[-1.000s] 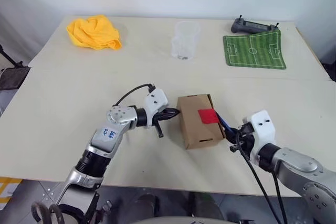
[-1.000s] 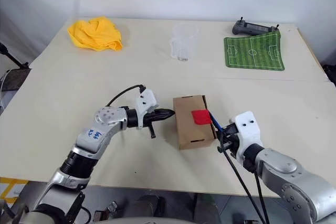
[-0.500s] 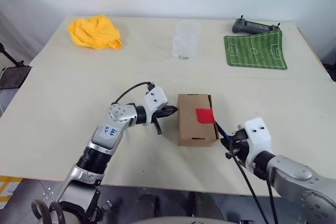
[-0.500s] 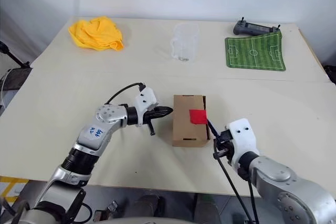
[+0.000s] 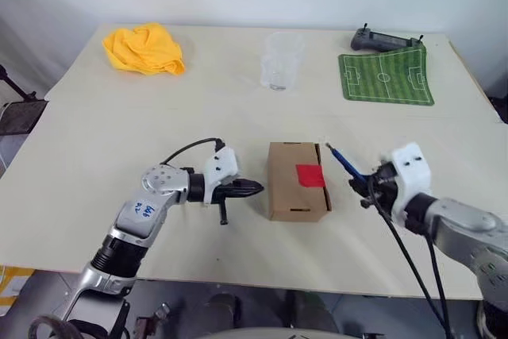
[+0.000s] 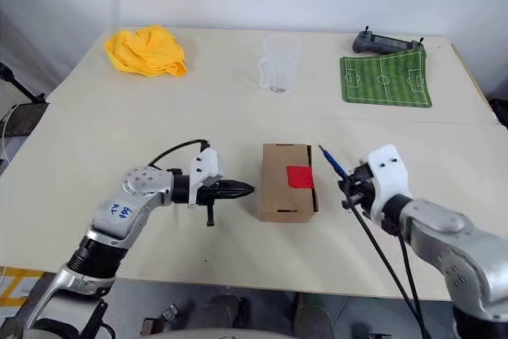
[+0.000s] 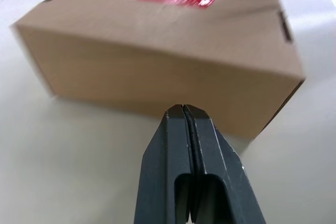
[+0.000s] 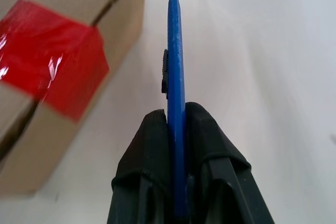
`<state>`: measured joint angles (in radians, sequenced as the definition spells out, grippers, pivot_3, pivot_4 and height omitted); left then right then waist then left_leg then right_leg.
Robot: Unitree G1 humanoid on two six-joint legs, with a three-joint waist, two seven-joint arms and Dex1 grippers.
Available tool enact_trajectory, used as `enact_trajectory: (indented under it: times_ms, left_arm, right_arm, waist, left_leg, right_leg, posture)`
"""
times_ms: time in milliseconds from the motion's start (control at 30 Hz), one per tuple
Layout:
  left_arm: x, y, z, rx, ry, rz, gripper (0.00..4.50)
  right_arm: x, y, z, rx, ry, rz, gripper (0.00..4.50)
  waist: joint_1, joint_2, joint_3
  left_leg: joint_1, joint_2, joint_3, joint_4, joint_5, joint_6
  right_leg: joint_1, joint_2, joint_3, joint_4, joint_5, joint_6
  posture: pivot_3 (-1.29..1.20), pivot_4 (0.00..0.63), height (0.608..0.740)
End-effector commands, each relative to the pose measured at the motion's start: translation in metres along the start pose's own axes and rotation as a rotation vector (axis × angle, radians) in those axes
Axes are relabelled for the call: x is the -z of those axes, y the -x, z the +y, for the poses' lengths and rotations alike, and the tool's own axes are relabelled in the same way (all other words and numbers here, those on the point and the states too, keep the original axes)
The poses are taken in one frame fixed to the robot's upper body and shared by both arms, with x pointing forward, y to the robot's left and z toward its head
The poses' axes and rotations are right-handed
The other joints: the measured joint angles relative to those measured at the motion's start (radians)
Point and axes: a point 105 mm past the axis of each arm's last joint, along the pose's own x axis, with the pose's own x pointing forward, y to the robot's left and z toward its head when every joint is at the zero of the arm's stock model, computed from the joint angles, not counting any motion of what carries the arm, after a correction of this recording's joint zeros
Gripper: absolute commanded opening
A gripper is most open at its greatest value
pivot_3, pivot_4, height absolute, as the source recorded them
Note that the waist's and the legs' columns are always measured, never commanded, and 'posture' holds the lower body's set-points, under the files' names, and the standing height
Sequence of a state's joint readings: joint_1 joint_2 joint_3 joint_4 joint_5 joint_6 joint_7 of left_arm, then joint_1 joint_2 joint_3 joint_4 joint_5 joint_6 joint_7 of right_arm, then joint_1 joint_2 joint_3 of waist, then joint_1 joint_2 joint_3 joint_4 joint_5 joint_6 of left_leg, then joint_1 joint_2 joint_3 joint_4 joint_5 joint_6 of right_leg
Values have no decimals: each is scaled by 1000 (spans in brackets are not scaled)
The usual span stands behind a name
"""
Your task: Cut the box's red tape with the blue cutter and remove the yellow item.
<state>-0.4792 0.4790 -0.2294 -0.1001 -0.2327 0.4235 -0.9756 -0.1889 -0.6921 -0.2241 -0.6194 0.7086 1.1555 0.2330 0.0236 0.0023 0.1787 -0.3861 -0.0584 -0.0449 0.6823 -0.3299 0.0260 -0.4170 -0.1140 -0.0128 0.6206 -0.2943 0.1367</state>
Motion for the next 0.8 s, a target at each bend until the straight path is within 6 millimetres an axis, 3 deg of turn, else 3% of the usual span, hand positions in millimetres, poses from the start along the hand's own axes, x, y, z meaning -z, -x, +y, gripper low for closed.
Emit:
enact_trajectory:
  times_ms: [33,333,567,800]
  left_arm:
    - [-10,-9,-14,53,-16,-40,0]
    - [-9,-22,-21,51,0,-57,0]
    - [-12,-27,-23,54,6,-90,0]
    - [-10,-37,-27,70,12,-103,0]
  right_arm:
    - [-8,-19,1,-51,61,-39,180]
    - [-22,-49,-4,-110,109,-98,180]
    - [-33,-49,-11,-137,114,-177,180]
    - [-33,-55,-7,-188,96,-208,180]
  waist:
    - [-2,0,0]
    - [0,0,0]
    - [-1,0,0]
    - [0,0,0]
  left_leg:
    - [0,0,0,0,0,0]
    - [0,0,1,0,0,0]
    - [0,0,0,0,0,0]
    - [0,0,0,0,0,0]
  right_leg:
    - [0,0,-1,0,0,0]
    - [0,0,-4,0,0,0]
    - [0,0,-5,0,0,0]
    - [0,0,-5,0,0,0]
  posture:
    - [0,150,740]
    - [0,150,740]
    - [0,150,740]
    - [0,150,740]
